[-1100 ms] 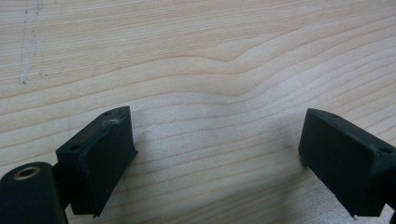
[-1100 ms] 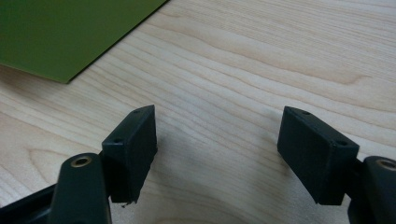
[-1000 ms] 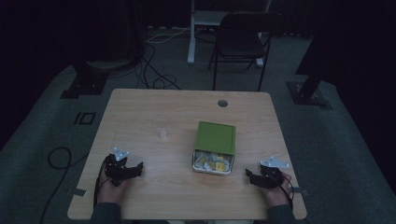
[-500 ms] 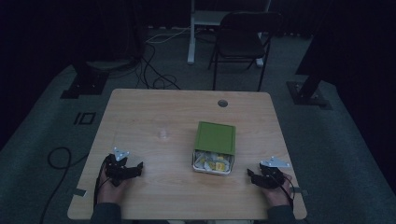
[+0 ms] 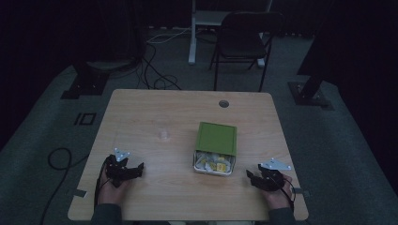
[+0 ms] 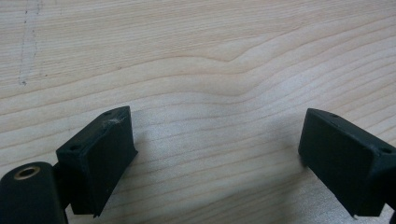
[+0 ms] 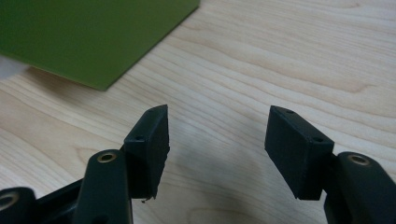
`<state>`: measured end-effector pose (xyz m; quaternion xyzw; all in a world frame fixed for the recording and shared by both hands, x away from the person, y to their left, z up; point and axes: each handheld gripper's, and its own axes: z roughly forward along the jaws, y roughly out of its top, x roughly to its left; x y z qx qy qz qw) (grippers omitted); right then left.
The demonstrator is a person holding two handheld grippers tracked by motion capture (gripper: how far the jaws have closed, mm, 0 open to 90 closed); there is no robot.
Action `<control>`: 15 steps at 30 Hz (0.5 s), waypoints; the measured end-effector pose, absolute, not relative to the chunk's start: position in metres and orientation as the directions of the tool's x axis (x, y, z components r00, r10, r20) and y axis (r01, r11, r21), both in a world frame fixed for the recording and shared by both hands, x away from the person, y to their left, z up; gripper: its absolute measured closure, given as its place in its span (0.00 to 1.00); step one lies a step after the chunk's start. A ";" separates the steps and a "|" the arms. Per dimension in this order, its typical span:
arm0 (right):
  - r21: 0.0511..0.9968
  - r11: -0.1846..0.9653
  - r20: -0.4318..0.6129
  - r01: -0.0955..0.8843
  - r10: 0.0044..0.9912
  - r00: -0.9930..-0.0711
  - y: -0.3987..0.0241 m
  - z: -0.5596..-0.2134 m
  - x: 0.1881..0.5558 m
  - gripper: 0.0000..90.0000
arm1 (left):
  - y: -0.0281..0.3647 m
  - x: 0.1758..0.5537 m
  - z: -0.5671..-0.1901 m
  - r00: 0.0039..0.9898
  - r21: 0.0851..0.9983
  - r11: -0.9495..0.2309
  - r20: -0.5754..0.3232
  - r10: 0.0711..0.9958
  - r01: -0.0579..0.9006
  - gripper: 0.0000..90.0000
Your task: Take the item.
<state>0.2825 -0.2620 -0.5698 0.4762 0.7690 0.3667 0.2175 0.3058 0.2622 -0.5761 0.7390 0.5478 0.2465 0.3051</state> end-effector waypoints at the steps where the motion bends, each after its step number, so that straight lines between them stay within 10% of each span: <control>1: 0.773 0.281 0.011 0.568 0.890 -0.456 -0.260 -0.568 0.282 0.44 | 0.262 0.306 -0.576 0.279 0.721 -0.215 0.030 0.960 0.659 0.13; 15: 0.788 0.300 0.001 0.537 0.873 -0.488 -0.251 -0.557 0.273 0.49 | 0.262 0.306 -0.576 0.278 0.721 -0.214 0.030 0.960 0.659 0.13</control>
